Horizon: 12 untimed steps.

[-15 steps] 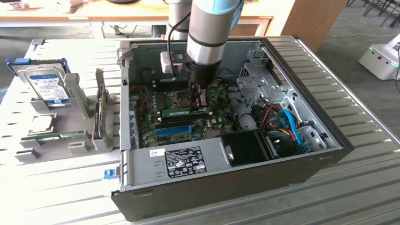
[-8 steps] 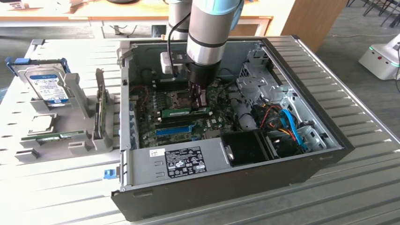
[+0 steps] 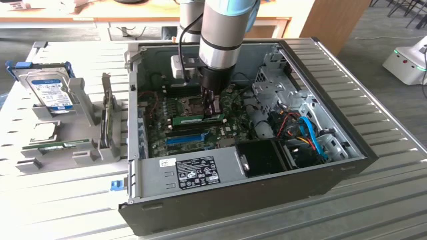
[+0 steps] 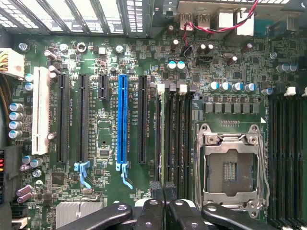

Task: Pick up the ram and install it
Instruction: 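Insert the ram into the slot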

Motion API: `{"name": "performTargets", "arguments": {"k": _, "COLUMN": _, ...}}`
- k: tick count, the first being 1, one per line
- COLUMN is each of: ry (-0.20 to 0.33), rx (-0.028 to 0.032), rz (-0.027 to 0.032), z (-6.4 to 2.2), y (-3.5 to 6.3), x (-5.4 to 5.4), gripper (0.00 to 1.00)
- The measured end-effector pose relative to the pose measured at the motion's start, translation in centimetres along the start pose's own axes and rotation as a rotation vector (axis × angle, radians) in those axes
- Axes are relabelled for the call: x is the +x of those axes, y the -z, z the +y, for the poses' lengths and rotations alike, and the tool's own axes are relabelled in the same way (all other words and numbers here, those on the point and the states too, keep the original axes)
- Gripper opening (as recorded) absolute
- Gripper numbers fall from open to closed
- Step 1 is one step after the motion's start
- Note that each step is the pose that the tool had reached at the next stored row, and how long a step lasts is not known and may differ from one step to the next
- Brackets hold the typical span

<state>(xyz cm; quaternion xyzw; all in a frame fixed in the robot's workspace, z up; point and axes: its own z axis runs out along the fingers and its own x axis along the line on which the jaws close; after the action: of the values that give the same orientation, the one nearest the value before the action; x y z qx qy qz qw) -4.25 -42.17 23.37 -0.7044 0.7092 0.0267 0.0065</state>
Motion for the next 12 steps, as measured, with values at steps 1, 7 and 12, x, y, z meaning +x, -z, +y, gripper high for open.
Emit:
{"name": "performTargets", "arguments": {"k": 1, "ry": 0.0, "rx": 0.0, "rz": 0.0, "z": 0.0, "y": 0.0, "x": 0.0, "gripper": 0.12}}
{"name": "performTargets", "arguments": {"k": 7, "ry": 0.0, "rx": 0.0048, "rz": 0.0001, "z": 0.0, "y": 0.0, "x": 0.0, "gripper": 0.12}}
{"name": "performTargets", "arguments": {"k": 12, "ry": 0.0, "rx": 0.0066, "rz": 0.0001, "z": 0.0, "y": 0.0, "x": 0.0, "gripper": 0.12}}
